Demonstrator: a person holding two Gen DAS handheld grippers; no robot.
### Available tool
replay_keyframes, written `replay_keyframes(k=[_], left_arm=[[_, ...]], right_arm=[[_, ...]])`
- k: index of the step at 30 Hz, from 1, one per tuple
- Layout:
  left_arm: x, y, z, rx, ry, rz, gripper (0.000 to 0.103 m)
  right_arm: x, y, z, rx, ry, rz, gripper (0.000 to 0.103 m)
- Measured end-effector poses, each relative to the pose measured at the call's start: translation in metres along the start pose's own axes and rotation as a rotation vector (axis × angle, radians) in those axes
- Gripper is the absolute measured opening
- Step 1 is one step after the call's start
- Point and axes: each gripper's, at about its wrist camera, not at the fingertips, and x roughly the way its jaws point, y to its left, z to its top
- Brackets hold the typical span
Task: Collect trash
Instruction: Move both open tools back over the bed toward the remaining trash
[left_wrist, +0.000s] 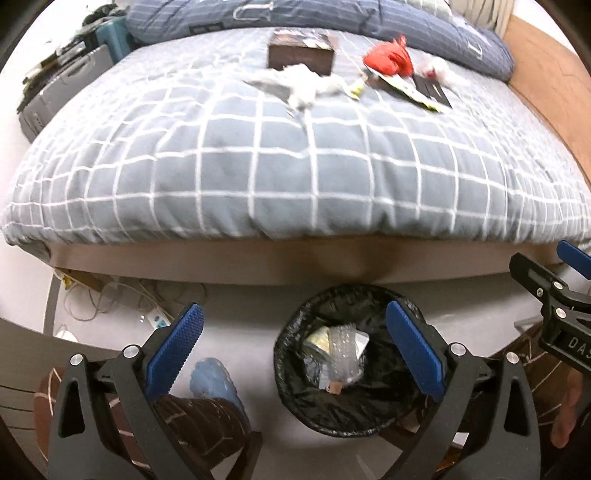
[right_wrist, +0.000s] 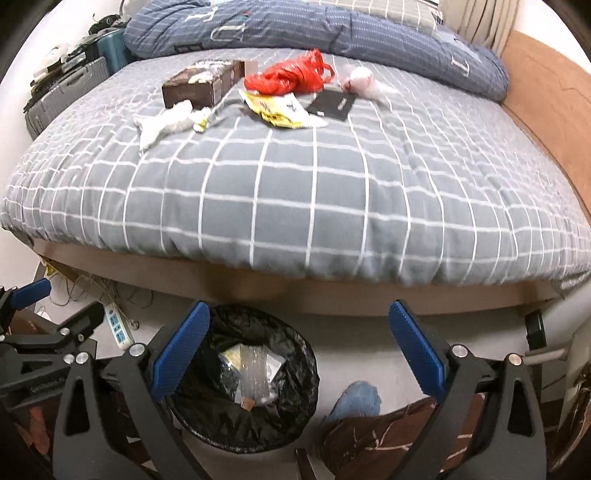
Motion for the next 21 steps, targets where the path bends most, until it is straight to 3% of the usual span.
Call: replay_keyframes(k=[12,21], left_arm=[[-0.010,0.018,0.053,-0.030,-0.075,0.032,0.097],[0.000,0.015,0.110,-0.020,-0.119,0.027,0.097]], right_arm=[[-0.001,-0.012,0.040,0.018,-0.053,-0.008,0.094],[0.008,-0.027,0.083,0.029,-0.104,-0.026,0.094]])
